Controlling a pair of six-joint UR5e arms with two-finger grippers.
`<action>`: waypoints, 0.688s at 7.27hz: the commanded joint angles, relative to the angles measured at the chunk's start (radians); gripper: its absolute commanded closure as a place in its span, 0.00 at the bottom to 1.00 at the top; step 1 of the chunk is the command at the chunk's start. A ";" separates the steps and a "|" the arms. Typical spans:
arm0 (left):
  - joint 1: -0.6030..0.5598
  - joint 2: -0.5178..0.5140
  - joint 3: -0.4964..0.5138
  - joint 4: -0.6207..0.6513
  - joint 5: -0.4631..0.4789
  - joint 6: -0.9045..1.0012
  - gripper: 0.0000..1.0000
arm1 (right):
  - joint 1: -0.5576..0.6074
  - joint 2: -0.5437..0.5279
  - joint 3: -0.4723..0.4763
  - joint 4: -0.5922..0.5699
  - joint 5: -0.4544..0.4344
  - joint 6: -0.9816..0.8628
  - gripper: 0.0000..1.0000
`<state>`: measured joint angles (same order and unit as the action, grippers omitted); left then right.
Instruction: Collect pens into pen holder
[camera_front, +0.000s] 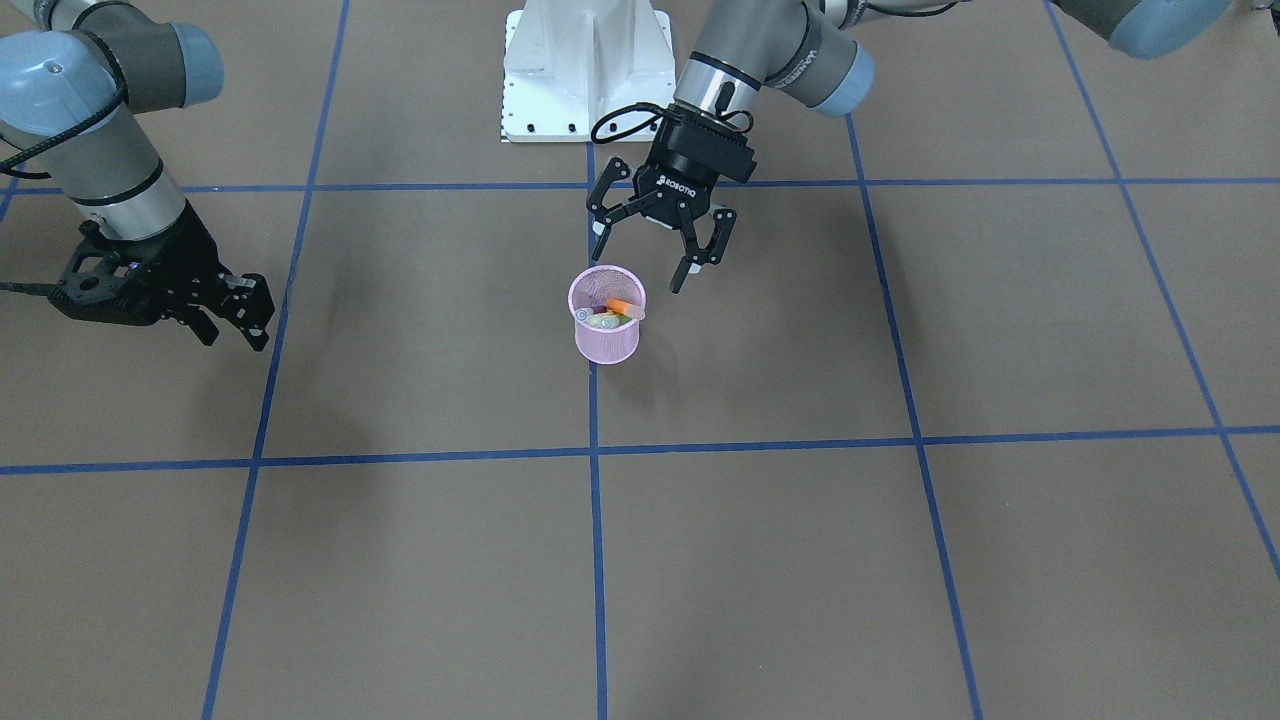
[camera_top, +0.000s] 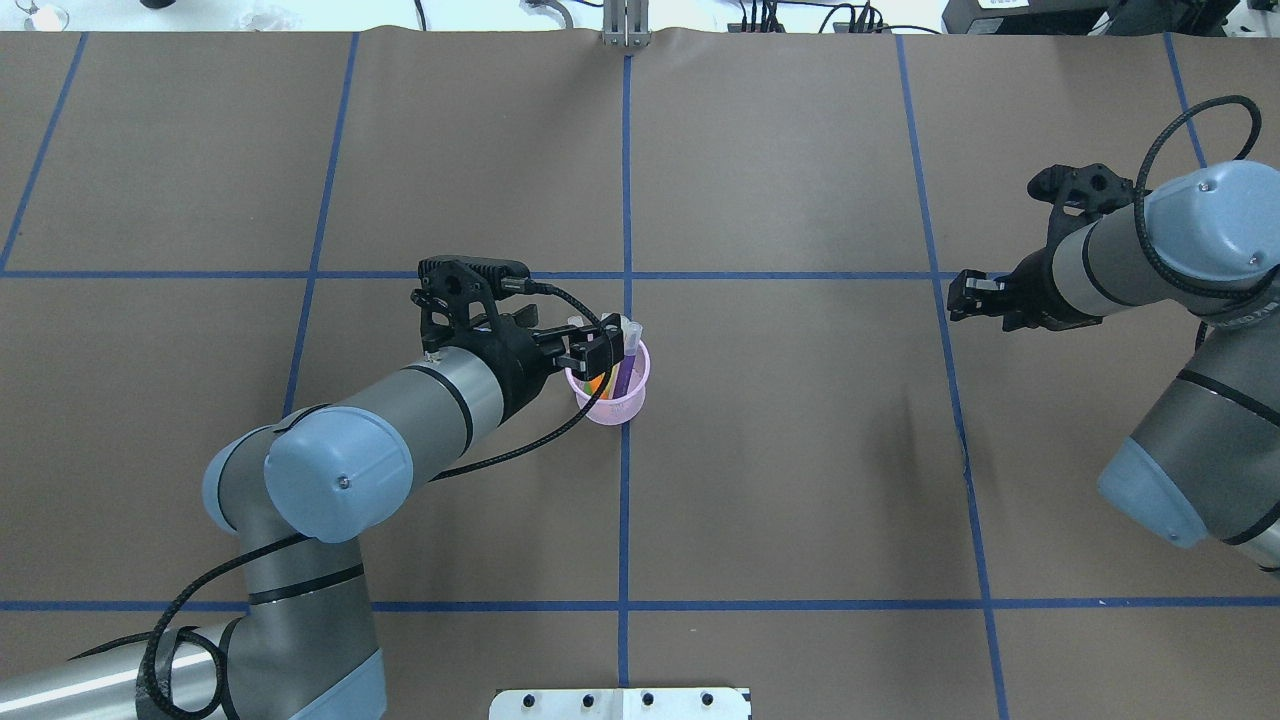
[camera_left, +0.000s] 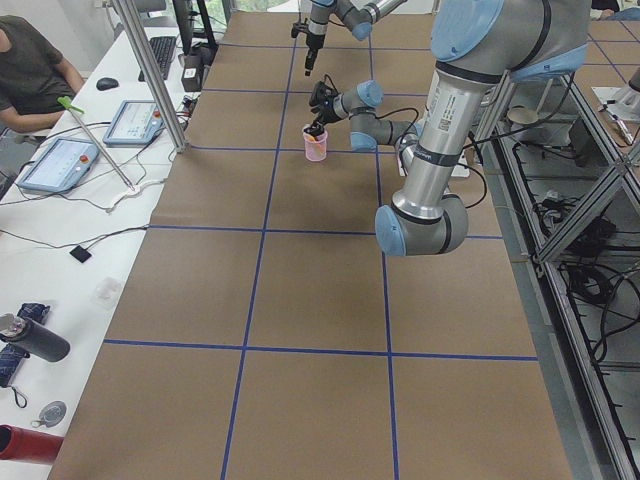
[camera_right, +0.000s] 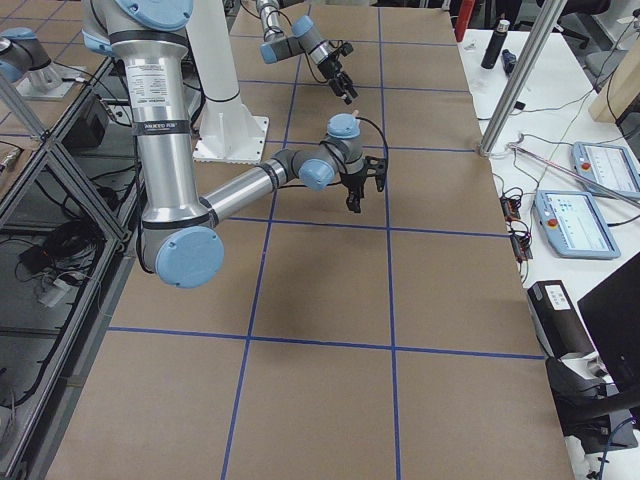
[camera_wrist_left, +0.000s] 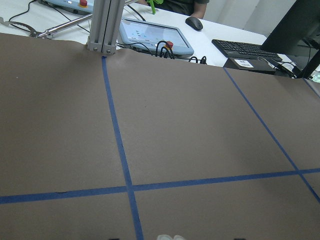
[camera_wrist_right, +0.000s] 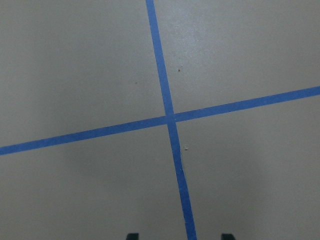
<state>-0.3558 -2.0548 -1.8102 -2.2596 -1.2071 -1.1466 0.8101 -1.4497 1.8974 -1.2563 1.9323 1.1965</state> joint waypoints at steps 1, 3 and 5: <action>-0.018 0.117 -0.076 0.000 -0.034 -0.005 0.02 | 0.039 -0.003 0.000 0.000 0.028 -0.033 0.37; -0.186 0.294 -0.139 0.000 -0.344 -0.001 0.01 | 0.151 -0.041 -0.012 -0.002 0.127 -0.157 0.37; -0.443 0.447 -0.144 0.005 -0.765 0.080 0.02 | 0.342 -0.077 -0.087 -0.002 0.261 -0.402 0.37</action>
<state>-0.6354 -1.6961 -1.9506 -2.2594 -1.7094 -1.1231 1.0374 -1.5065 1.8528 -1.2576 2.1093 0.9392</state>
